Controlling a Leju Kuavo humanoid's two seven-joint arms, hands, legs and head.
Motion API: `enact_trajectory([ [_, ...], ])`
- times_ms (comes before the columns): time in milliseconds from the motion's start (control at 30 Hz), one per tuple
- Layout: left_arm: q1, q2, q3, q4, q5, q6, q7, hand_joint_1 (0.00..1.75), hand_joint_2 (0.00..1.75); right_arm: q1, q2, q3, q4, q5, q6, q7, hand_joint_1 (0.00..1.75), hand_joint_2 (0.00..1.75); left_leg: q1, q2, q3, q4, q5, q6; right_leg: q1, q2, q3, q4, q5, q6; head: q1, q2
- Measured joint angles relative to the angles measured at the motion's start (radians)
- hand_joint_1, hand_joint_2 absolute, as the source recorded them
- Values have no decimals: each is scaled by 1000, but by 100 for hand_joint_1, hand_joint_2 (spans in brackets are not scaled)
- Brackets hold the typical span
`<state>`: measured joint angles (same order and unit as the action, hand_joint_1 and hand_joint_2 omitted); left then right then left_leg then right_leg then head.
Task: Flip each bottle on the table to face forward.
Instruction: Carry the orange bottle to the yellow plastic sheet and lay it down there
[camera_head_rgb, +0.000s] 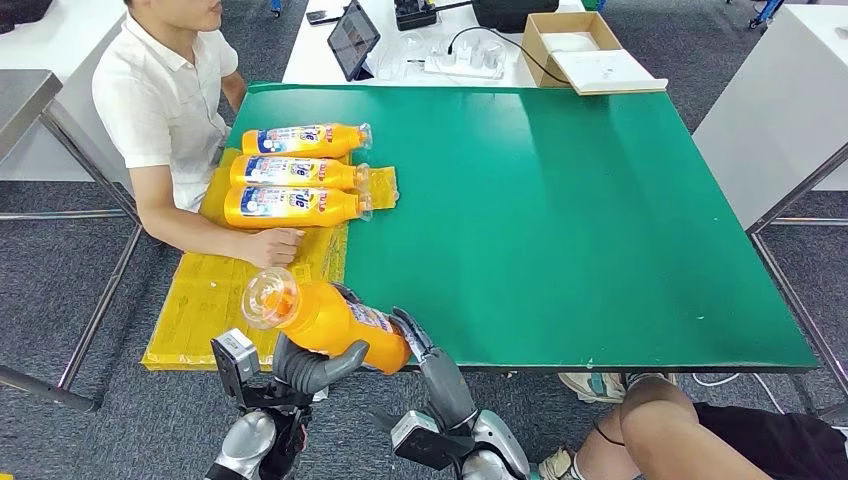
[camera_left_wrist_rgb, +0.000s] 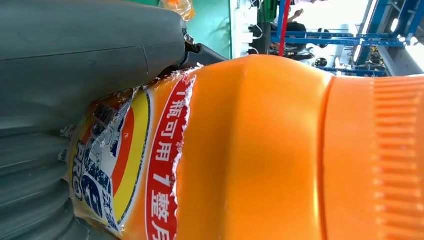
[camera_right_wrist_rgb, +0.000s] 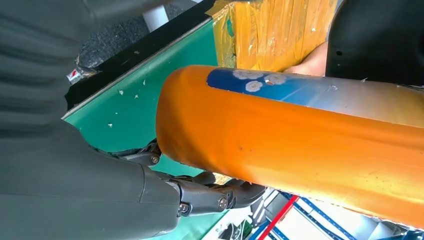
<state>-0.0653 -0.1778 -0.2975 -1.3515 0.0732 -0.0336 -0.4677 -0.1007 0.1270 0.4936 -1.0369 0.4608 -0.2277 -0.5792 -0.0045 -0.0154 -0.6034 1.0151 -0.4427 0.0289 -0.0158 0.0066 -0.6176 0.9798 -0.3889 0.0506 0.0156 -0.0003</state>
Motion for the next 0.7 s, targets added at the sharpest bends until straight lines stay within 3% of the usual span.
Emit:
enact_trajectory([
  [233, -11, 3, 7, 9, -33, 24, 2, 175, 175, 2, -5, 1, 0, 16, -11, -1, 0, 0, 0, 0, 0, 0, 0, 0, 0, 0, 0, 0, 0, 0, 0, 0],
  [633, -74, 117, 30, 26, -559, 228, 92, 175, 175, 13, -79, 1, -6, 220, -174, -4, 0, 0, 0, 1, 0, 0, 0, 0, 0, 0, -1, 0, 0, 0, 0, 0],
  [700, -94, 130, 27, 29, -696, 280, 130, 164, 175, 19, -88, -4, -4, 252, -182, 8, 0, 0, 0, 1, 0, 0, 0, 0, 0, 0, -1, 0, 0, 0, 0, 0],
])
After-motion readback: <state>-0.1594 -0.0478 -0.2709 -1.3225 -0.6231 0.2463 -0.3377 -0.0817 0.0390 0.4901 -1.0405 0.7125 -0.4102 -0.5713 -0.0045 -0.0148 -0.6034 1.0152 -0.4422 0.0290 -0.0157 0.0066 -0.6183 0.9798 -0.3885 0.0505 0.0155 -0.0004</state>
